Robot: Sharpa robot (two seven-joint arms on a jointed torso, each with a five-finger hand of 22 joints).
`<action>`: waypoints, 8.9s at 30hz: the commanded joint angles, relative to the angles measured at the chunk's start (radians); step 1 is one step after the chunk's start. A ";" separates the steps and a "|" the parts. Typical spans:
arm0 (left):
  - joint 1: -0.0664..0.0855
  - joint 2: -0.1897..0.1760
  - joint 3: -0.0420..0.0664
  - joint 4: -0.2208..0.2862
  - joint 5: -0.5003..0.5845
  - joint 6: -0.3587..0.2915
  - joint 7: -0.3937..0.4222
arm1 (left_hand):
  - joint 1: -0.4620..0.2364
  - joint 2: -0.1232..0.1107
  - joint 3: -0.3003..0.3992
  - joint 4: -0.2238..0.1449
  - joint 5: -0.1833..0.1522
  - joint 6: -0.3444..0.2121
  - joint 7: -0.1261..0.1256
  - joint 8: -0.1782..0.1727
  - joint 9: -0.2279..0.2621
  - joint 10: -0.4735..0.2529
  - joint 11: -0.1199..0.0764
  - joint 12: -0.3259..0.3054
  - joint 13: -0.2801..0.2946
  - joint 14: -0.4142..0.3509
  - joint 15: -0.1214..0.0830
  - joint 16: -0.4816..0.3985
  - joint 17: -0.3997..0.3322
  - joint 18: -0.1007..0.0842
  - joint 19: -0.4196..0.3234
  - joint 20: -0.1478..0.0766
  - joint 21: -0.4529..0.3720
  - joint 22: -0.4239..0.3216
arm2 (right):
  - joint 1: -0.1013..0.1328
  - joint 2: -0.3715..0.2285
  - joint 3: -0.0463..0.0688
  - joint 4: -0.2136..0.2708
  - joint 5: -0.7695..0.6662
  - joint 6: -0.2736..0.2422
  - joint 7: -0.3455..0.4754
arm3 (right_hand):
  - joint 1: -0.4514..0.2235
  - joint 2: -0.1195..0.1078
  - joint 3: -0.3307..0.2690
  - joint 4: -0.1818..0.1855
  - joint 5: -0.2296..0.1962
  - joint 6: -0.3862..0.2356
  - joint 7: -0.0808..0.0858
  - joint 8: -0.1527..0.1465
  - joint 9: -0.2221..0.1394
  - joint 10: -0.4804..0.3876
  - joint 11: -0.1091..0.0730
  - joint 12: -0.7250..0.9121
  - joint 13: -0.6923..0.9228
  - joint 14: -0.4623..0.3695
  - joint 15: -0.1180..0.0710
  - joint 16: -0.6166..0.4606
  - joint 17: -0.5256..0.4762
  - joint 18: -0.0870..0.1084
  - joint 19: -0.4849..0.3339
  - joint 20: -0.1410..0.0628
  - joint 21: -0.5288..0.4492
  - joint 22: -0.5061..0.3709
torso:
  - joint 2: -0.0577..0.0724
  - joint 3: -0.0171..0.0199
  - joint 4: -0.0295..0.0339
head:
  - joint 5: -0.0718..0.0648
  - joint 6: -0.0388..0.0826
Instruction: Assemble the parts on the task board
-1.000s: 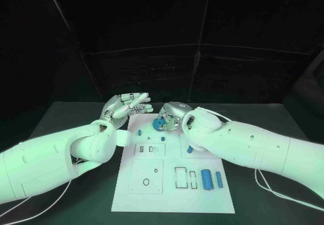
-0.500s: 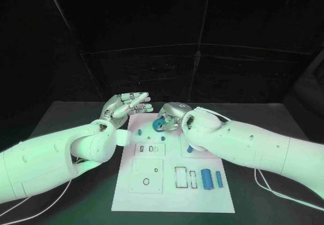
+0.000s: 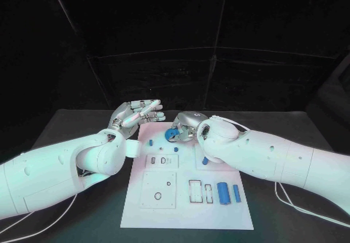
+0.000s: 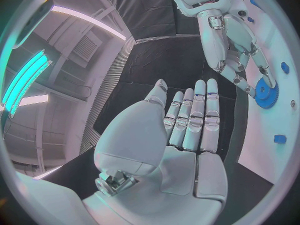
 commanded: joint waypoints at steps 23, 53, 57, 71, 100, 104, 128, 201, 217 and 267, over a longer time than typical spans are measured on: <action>0.002 -0.001 0.001 -0.004 -0.002 0.011 0.003 | 0.003 0.006 0.000 -0.007 0.000 0.003 0.003 -0.004 -0.002 0.002 0.006 -0.006 -0.002 0.001 0.002 -0.003 0.001 0.005 0.007 0.001 0.002 -0.002 | -0.008 -0.031 0.000 0.029 0.017 -0.020 -0.024 | 0.000 0.010 -0.072 0.037 0.059 -0.010 0.002 -0.002 -0.002 0.000 0.002 0.004 0.062 0.088 0.008 0.009 0.187 -0.009 0.005 0.006 0.009 0.008 | 0.000 -0.0003 -0.0014 | -0.002 -0.003; 0.001 0.002 0.001 -0.041 -0.002 0.026 0.003 | 0.007 0.010 0.001 -0.013 0.000 0.013 0.000 -0.004 0.000 0.022 0.001 -0.002 0.002 0.006 0.000 -0.008 0.005 0.006 0.007 0.001 0.000 -0.004 | -0.008 -0.406 -0.001 0.190 0.528 -0.118 0.401 | 0.182 0.026 -0.085 -0.077 0.132 0.075 -0.018 0.027 0.006 -0.018 -0.016 -0.016 0.048 0.081 -0.007 -0.004 0.163 0.004 -0.033 -0.005 -0.024 -0.059 | -0.018 0.0066 -0.0242 | -0.005 0.010; 0.000 0.011 0.000 -0.054 -0.002 0.034 0.003 | 0.007 0.011 0.001 -0.014 0.000 0.018 -0.002 -0.004 0.000 0.032 -0.001 0.000 0.003 0.014 -0.003 -0.006 0.008 0.007 0.010 -0.001 0.000 -0.005 | -0.008 -0.454 -0.001 0.182 0.540 -0.112 0.425 | 0.187 0.024 -0.088 -0.083 0.132 0.078 -0.018 0.027 0.006 -0.016 -0.017 -0.014 0.049 0.082 -0.008 -0.003 0.166 0.004 -0.032 -0.006 -0.024 -0.057 | -0.023 0.0110 -0.0255 | -0.007 0.011; -0.005 0.028 -0.002 -0.072 -0.002 0.046 0.003 | 0.009 0.013 0.000 -0.017 0.000 0.023 -0.005 -0.005 0.000 0.044 -0.005 0.001 0.004 0.027 -0.007 -0.004 0.013 0.007 0.017 -0.004 0.004 -0.004 | -0.028 -0.455 -0.001 0.066 0.465 -0.082 0.434 | 0.202 0.021 -0.095 -0.101 0.134 0.063 -0.016 0.015 0.000 -0.021 -0.016 -0.021 0.043 0.083 -0.007 -0.001 0.171 0.004 -0.032 -0.008 -0.024 -0.058 | -0.025 0.0216 -0.0244 | -0.028 0.006; -0.008 0.036 -0.002 -0.089 -0.002 0.050 0.003 | 0.013 0.013 0.002 -0.021 0.001 0.022 -0.005 -0.007 -0.001 0.040 -0.004 -0.003 0.002 0.026 -0.007 -0.006 0.014 0.007 0.018 -0.005 0.004 -0.004 | -0.079 -0.407 -0.001 0.001 0.430 -0.085 0.417 | 0.206 0.045 -0.094 -0.111 0.135 0.061 -0.013 0.010 0.000 -0.018 -0.013 -0.019 0.045 0.085 -0.005 0.001 0.177 0.003 -0.029 -0.006 -0.024 -0.055 | -0.025 0.0208 -0.0238 | -0.022 -0.005; -0.009 0.036 -0.002 -0.091 -0.002 0.051 0.002 | 0.013 0.013 0.002 -0.021 0.001 0.022 -0.005 -0.007 -0.001 0.040 -0.004 -0.003 0.002 0.026 -0.007 -0.006 0.014 0.007 0.018 -0.005 0.004 -0.004 | -0.080 -0.401 -0.001 -0.004 0.431 -0.092 0.416 | 0.203 0.051 -0.093 -0.110 0.134 0.062 -0.012 0.010 0.000 -0.017 -0.013 -0.018 0.046 0.085 -0.005 0.001 0.178 0.003 -0.028 -0.006 -0.023 -0.053 | -0.024 0.0213 -0.0239 | -0.022 -0.005; -0.009 0.044 -0.002 -0.092 -0.002 0.056 -0.004 | 0.015 0.016 0.003 -0.022 0.001 0.021 -0.005 -0.009 -0.001 0.038 -0.004 -0.005 0.002 0.026 -0.007 -0.008 0.014 0.006 0.018 -0.005 0.004 -0.005 | -0.080 -0.363 -0.001 -0.035 0.436 -0.088 0.426 | 0.215 0.093 -0.058 -0.131 0.065 0.117 -0.024 0.023 0.004 -0.001 -0.023 0.001 0.062 0.088 -0.012 0.007 0.191 -0.001 -0.015 -0.011 -0.012 -0.031 | -0.025 0.0213 -0.0246 | -0.019 -0.009; -0.008 0.029 -0.002 -0.087 -0.002 0.022 0.013 | 0.013 0.017 0.003 -0.024 0.000 0.024 -0.006 -0.011 -0.001 0.042 -0.005 -0.009 0.001 0.029 -0.007 -0.011 0.018 0.006 0.020 -0.006 0.003 -0.006 | -0.048 -0.232 0.001 0.254 0.315 -0.192 0.204 | 0.206 0.126 0.028 -0.165 0.043 0.193 -0.052 0.041 0.002 0.013 -0.048 0.011 0.075 0.092 -0.034 0.013 0.208 -0.011 0.012 -0.032 0.011 0.019 | -0.029 0.0130 -0.0132 | 0.005 -0.032; -0.008 0.037 -0.002 -0.094 -0.002 -0.001 0.028 | 0.013 0.017 0.003 -0.024 0.000 0.026 -0.007 -0.011 0.000 0.044 -0.006 -0.009 0.002 0.030 -0.007 -0.011 0.018 0.006 0.021 -0.006 0.004 -0.006 | -0.070 -0.124 -0.033 0.243 0.182 -0.136 0.087 | 0.206 0.124 0.030 -0.166 0.041 0.194 -0.052 0.041 0.002 0.011 -0.048 0.009 0.072 0.091 -0.034 0.011 0.203 -0.011 0.011 -0.032 0.011 0.018 | -0.029 0.0160 -0.0162 | 0.023 -0.048; -0.008 0.040 -0.002 -0.100 -0.002 0.009 0.022 | 0.012 0.017 0.003 -0.024 0.000 0.027 -0.007 -0.011 0.000 0.046 -0.006 -0.009 0.002 0.031 -0.008 -0.011 0.019 0.006 0.021 -0.006 0.004 -0.006 | -0.108 -0.085 -0.041 0.225 0.068 -0.012 -0.018 | 0.181 0.097 0.038 -0.174 0.029 0.190 -0.050 0.036 0.000 0.004 -0.047 -0.002 0.065 0.089 -0.034 0.008 0.196 -0.010 0.007 -0.033 0.007 0.011 | -0.030 0.0162 -0.0176 | 0.032 -0.067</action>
